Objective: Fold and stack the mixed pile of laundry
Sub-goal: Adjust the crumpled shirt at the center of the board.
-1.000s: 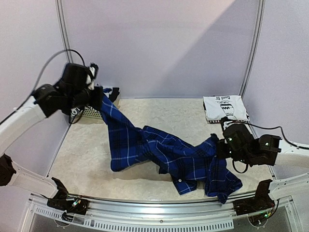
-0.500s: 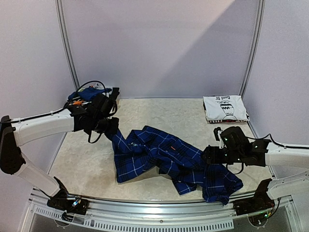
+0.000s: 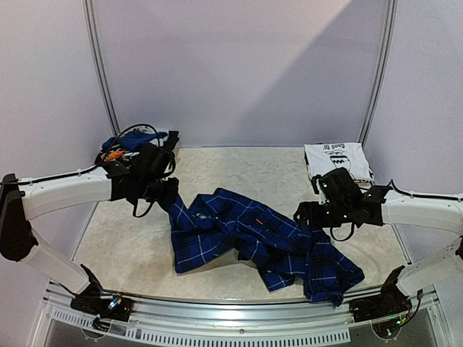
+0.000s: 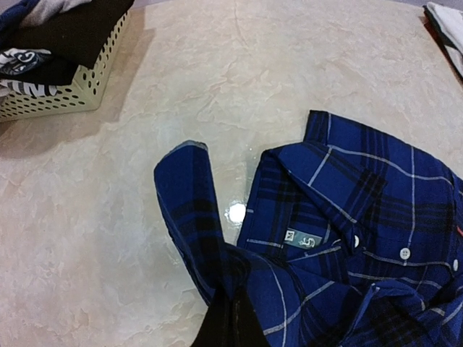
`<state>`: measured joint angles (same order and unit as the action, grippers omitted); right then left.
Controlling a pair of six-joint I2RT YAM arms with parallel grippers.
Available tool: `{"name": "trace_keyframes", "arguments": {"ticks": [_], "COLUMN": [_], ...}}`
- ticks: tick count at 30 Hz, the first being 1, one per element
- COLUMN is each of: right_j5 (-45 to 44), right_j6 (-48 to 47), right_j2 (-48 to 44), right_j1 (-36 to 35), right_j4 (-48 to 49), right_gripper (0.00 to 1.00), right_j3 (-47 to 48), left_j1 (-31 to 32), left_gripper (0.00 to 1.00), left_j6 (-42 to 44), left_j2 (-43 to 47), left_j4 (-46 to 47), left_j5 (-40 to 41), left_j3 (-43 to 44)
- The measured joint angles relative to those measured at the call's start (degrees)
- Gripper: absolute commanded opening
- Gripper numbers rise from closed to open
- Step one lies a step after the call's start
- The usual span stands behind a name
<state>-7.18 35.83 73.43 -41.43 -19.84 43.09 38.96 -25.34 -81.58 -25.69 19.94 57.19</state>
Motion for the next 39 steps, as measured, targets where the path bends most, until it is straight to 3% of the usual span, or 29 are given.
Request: {"name": "trace_keyframes", "arguments": {"ticks": [4, 9, 14, 19, 20, 26, 34, 39], "right_j5": [-1.29, -1.38, -0.79, 0.76, 1.29, 2.8, 5.31, 10.16], "right_j6": [-1.88, -3.61, -4.46, -4.94, -5.44, -6.34, -9.68, -13.22], "right_j2": [4.85, 6.29, 7.48, 8.61, 8.61, 7.17, -4.52, -10.56], "right_j1": [1.42, 2.97, 4.22, 4.33, 4.33, 4.35, 4.35, 4.33], "right_j4": [-3.52, -6.05, -7.17, -7.98, -7.98, -11.04, -14.32, -15.23], "right_gripper": [0.81, 0.65, 0.42, 0.02, 0.0, 0.0, 0.0, 0.0], "right_j3": [2.71, 3.78, 4.57, 4.63, 4.66, 7.63, 21.14, 31.01], "left_j1": [0.0, 0.0, 0.0, 0.0, 0.0, -0.09, -0.26, -0.35], "left_gripper": [0.0, 0.0, 0.0, 0.0, 0.0, 0.0, 0.0, 0.0], "left_j6": [0.09, 0.11, 0.17, 0.33, 0.46, 1.57, 5.35, 8.63], "left_j2": [0.15, 0.42, 0.61, 1.49, 1.86, 5.42, 16.52, 18.8], "left_j4": [0.22, 0.76, 1.09, 0.9, 0.63, -4.59, -11.3, -15.26], "left_j5": [-0.02, -0.02, 0.0, 0.26, 0.46, 3.54, 10.12, 13.57], "left_j3": [-0.39, -1.55, -1.97, -1.95, -1.84, 3.19, 20.2, 32.83]}}
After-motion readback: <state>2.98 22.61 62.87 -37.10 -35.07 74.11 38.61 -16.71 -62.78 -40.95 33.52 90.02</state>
